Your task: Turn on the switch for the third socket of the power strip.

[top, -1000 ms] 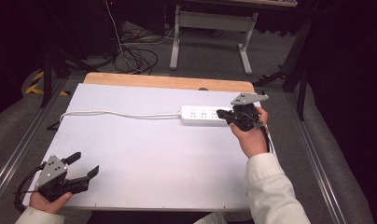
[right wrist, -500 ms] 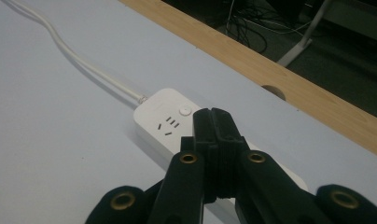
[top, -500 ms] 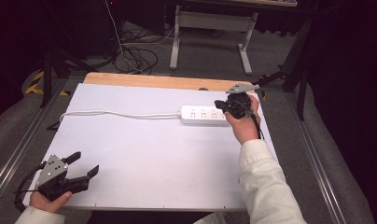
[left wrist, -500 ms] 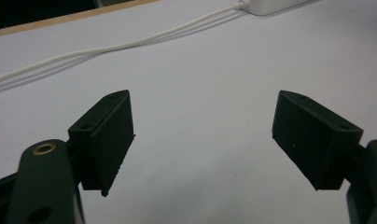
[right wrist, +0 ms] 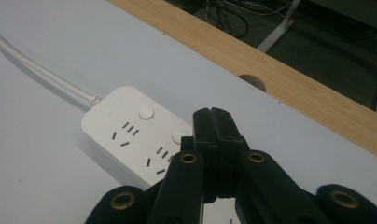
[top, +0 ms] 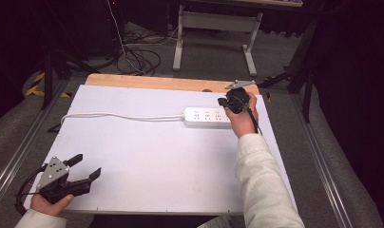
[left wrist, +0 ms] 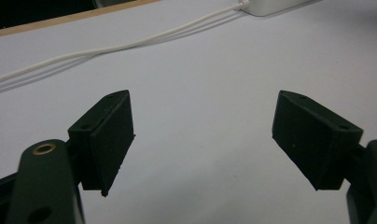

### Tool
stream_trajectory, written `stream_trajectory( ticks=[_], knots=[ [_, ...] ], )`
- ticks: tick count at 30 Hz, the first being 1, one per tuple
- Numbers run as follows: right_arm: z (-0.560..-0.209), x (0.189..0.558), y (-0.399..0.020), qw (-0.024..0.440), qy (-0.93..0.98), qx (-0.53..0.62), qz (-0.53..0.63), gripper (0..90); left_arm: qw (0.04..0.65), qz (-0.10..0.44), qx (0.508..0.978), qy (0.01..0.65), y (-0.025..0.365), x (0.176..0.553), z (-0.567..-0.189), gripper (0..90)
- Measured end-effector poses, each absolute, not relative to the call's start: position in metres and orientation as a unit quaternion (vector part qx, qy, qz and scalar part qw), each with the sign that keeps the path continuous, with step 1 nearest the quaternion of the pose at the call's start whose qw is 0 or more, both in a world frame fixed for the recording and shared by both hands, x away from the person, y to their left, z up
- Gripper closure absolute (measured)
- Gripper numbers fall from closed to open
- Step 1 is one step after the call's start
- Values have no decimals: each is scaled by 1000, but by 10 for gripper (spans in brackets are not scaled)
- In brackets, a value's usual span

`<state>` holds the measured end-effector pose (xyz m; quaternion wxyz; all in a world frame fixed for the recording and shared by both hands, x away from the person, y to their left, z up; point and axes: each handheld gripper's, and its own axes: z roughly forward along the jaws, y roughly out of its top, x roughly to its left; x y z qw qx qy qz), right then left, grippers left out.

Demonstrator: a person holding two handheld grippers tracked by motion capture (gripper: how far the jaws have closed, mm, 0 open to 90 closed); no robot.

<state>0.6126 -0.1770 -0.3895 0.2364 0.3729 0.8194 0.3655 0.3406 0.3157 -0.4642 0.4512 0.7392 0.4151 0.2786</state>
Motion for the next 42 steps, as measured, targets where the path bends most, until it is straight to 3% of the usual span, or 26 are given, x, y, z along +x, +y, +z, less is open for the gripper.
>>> stream_trajectory(
  ticks=[42],
  knots=[
    [-443,649,-167,213,829,423,296,900,452,274,742,413,315,344,-465,212]
  ],
)
